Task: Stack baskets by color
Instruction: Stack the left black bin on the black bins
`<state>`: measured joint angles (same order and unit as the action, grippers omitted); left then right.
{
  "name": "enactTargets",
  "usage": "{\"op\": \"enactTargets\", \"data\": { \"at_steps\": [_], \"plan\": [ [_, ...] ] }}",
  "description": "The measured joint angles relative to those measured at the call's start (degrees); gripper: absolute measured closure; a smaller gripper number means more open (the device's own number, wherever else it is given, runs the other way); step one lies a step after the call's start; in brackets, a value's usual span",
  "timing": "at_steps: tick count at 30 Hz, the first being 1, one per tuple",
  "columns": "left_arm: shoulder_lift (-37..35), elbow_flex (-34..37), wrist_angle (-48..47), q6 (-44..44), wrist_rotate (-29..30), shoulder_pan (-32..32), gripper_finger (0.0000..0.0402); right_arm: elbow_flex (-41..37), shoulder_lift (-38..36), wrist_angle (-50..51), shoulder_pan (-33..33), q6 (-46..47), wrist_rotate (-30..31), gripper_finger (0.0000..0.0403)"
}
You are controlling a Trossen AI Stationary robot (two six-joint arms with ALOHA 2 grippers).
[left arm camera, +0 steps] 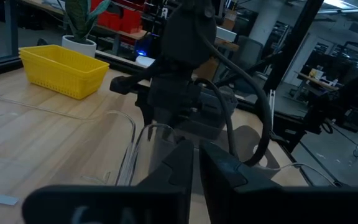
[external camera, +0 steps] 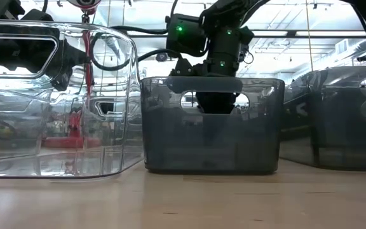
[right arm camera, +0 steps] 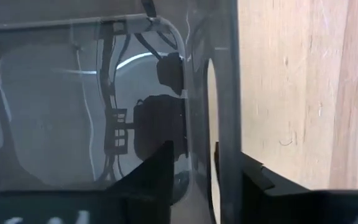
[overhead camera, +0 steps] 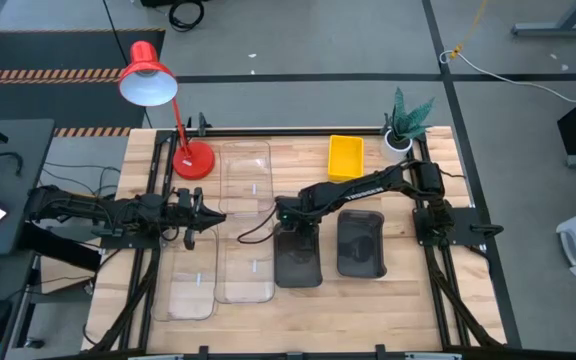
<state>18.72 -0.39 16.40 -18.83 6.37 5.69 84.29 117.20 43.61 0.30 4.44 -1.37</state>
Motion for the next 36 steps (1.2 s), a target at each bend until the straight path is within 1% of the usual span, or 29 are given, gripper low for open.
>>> {"op": "enactTargets", "data": {
  "at_steps": [8, 10, 16, 22, 27, 36],
  "plan": [
    [0.0, 0.0, 0.0, 0.0, 0.0, 0.0, 0.0376, 0.0, -2.1, 3.7, 0.0, 0.5, 0.0, 0.0382],
    [0.0, 0.0, 0.0, 0.0, 0.0, 0.0, 0.0373, 0.0, -2.7, 4.4, 0.0, 0.1, -0.4, 0.0394],
    [0.0, 0.0, 0.0, 0.0, 0.0, 0.0, 0.0366, 0.1, -5.5, 7.9, -0.7, 0.5, -0.6, 0.0384],
    [0.0, 0.0, 0.0, 0.0, 0.0, 0.0, 0.0369, 0.2, -10.7, 9.9, -1.9, -1.1, -0.5, 0.0396],
    [0.0, 0.0, 0.0, 0.0, 0.0, 0.0, 0.0373, 0.2, -15.9, 10.9, -3.5, -2.3, -0.6, 0.0391],
    [0.0, 0.0, 0.0, 0.0, 0.0, 0.0, 0.0366, 0.2, -25.5, 13.4, -5.0, -4.5, -0.6, 0.0393]
  ]
}}
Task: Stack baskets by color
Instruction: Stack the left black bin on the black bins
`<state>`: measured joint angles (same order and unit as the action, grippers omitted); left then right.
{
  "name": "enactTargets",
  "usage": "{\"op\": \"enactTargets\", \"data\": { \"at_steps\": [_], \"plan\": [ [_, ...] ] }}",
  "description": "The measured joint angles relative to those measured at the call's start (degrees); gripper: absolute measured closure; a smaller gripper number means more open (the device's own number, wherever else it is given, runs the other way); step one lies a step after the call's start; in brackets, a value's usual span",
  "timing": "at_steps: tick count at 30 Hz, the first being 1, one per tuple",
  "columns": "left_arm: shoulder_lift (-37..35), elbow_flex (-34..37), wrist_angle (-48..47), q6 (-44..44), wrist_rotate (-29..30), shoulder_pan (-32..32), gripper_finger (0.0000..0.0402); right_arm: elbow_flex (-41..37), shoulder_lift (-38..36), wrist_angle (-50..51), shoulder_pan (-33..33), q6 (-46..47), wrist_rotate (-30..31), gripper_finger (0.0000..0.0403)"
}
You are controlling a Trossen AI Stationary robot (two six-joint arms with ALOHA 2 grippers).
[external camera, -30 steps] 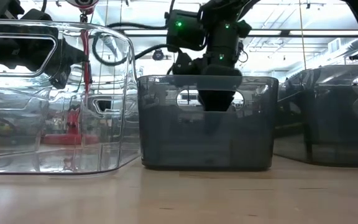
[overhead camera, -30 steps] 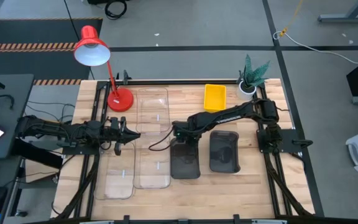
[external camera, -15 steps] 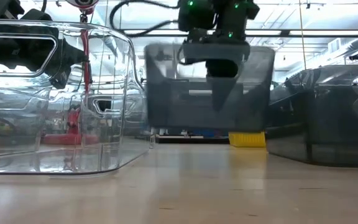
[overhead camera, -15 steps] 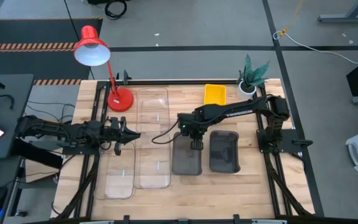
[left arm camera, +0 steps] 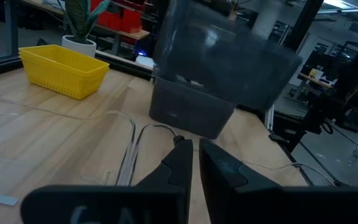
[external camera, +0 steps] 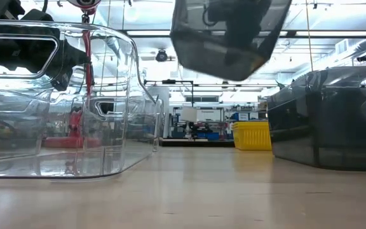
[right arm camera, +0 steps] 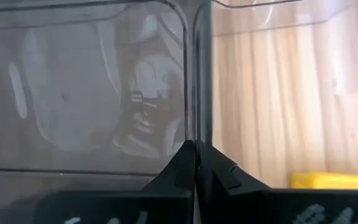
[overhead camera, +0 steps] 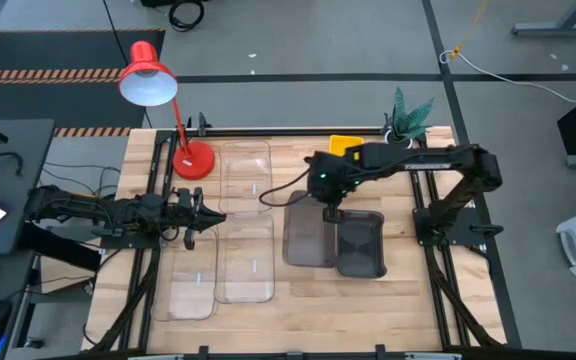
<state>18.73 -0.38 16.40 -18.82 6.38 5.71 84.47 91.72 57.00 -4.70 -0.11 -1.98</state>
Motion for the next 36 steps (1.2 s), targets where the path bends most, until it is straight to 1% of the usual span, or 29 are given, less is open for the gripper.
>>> {"op": "enactTargets", "data": {
  "at_steps": [4, 8, 14, 16, 20, 23, 30, 36],
  "plan": [
    [0.0, 0.0, 0.0, 0.0, 0.0, 0.0, 0.0372, 0.0, -3.1, 3.0, 0.0, -1.6, 0.0, 0.0393],
    [0.0, 0.0, 0.0, 0.0, 0.0, 0.0, 0.0376, 0.0, -5.4, 6.6, 0.0, -1.3, 0.5, 0.0393],
    [0.0, 0.0, 0.0, 0.0, 0.0, 0.0, 0.0370, 0.0, -7.8, 12.1, 0.2, -0.1, 1.1, 0.0393],
    [0.0, 0.0, 0.0, 0.0, 0.0, 0.0, 0.0368, -0.6, -8.4, 13.7, 0.6, -0.1, 2.1, 0.0393],
    [0.0, 0.0, 0.0, 0.0, 0.0, 0.0, 0.0370, -4.4, -10.1, 17.2, 1.0, 0.1, 4.3, 0.0393],
    [0.0, 0.0, 0.0, 0.0, 0.0, 0.0, 0.0375, -7.9, -12.7, 16.3, 1.0, 1.5, 5.2, 0.0393],
    [0.0, 0.0, 0.0, 0.0, 0.0, 0.0, 0.0370, -15.3, -18.7, 15.9, 1.0, 2.3, 5.4, 0.0393],
    [0.0, 0.0, 0.0, 0.0, 0.0, 0.0, 0.0366, -19.7, -22.2, 15.7, 1.0, 3.1, 5.4, 0.0393]
  ]
}}
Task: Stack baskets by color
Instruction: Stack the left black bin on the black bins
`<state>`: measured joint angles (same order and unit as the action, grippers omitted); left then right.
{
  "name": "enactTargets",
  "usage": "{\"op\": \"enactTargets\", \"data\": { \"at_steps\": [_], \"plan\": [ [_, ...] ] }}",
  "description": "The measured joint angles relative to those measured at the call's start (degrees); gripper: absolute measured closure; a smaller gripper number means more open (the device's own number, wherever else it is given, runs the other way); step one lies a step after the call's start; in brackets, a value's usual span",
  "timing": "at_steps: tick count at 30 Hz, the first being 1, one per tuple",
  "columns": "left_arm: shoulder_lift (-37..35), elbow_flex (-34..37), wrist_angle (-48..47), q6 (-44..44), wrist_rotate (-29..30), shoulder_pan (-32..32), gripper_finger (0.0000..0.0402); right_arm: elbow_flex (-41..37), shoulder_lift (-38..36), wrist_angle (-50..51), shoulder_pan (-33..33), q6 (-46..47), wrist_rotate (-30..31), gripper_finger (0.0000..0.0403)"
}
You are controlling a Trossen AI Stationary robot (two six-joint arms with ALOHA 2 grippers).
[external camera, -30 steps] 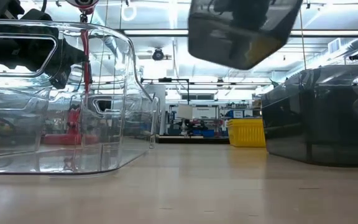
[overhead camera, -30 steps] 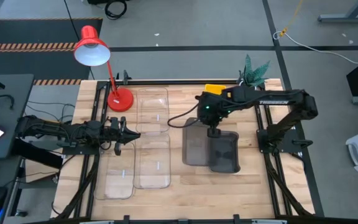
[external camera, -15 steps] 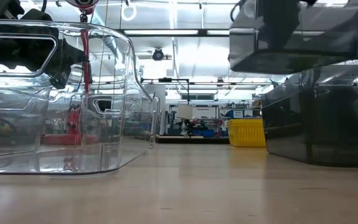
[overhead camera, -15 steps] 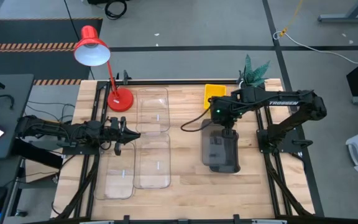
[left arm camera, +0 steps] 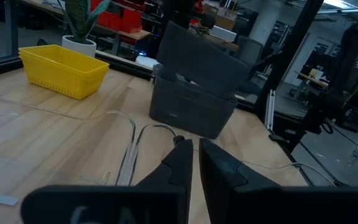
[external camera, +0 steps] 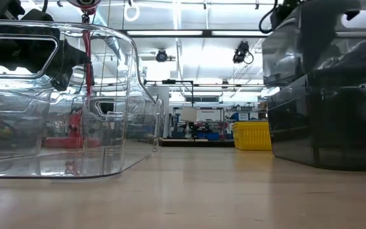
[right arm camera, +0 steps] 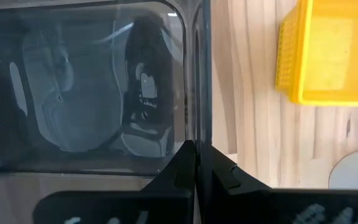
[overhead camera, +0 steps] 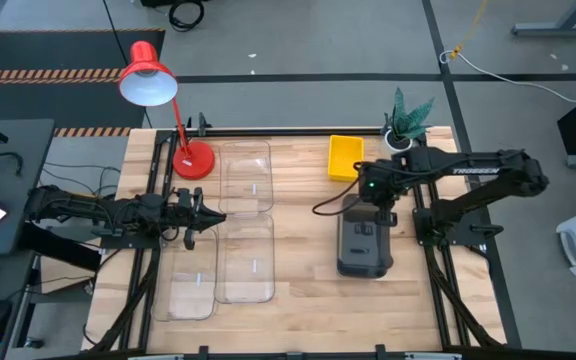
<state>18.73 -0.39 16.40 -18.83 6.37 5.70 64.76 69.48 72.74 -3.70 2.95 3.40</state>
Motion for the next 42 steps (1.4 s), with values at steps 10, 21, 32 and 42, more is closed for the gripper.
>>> {"op": "enactTargets", "data": {
  "at_steps": [10, 21, 32, 42],
  "plan": [
    [0.0, 0.0, 0.0, 0.0, 0.0, 0.0, 0.0370, -4.6, -1.0, -4.3, 0.8, -1.1, -1.3, 0.0393],
    [0.0, 0.0, 0.0, 0.0, 0.0, 0.0, 0.0374, -11.0, -0.9, -12.7, 3.8, 2.0, -3.4, 0.0393],
    [0.0, 0.0, 0.0, 0.0, 0.0, 0.0, 0.0368, -13.5, 1.2, -18.0, 4.5, 7.3, -6.5, 0.0388],
    [0.0, 0.0, 0.0, 0.0, 0.0, 0.0, 0.0375, -12.8, 4.5, -18.7, 4.5, 11.3, -9.1, 0.0309]
  ]
}}
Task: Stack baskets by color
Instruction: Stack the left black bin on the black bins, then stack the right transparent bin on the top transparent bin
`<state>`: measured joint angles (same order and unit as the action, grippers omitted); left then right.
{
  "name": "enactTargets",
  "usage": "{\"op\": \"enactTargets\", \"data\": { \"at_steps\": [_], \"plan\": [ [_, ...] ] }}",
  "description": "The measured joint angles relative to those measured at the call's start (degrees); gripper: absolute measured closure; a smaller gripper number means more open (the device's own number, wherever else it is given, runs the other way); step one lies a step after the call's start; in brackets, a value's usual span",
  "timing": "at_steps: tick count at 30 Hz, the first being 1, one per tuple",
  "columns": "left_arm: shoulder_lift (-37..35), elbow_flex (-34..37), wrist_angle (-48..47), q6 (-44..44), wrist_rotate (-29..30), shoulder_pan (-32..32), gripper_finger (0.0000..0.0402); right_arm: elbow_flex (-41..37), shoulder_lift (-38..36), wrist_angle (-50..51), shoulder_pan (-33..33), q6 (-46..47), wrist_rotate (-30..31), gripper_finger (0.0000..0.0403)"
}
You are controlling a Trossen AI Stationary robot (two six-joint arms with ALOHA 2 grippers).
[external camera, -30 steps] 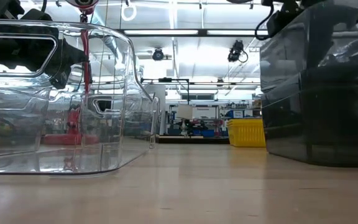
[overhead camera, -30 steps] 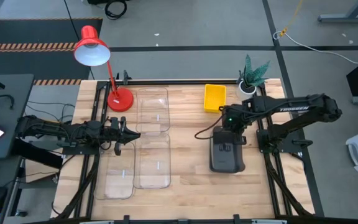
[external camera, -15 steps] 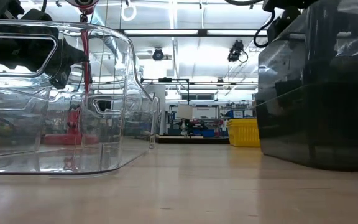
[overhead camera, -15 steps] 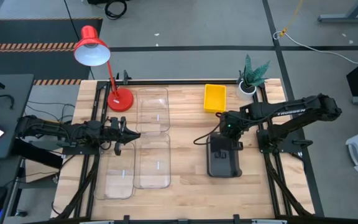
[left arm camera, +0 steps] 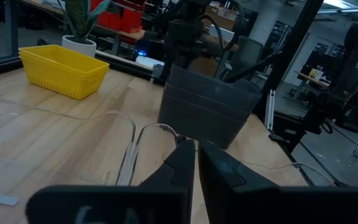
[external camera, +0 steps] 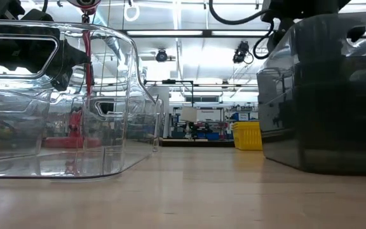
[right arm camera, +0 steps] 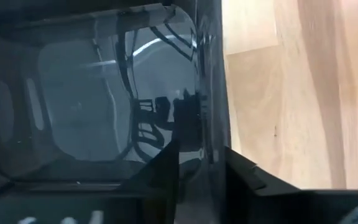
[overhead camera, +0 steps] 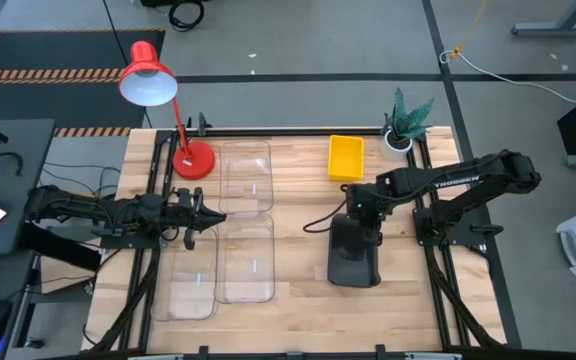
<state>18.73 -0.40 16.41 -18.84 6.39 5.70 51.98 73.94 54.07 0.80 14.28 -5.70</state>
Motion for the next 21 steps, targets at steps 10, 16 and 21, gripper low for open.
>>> {"op": "enactTargets", "data": {
  "at_steps": [10, 16, 21],
  "plan": [
    [0.0, 0.0, 0.0, 0.0, 0.0, 0.0, 0.0366, 8.3, 0.0, 6.0, 0.0, 2.7, 1.9, 0.0230],
    [0.0, 0.0, 0.0, 0.0, 0.0, 0.0, 0.0373, 12.2, 0.0, 10.4, -0.4, 2.4, 4.8, 0.0203],
    [0.0, 0.0, 0.0, 0.0, 0.0, 0.0, 0.0370, 12.3, -0.2, 7.2, 0.3, 1.4, 11.4, 0.0193]
  ]
}}
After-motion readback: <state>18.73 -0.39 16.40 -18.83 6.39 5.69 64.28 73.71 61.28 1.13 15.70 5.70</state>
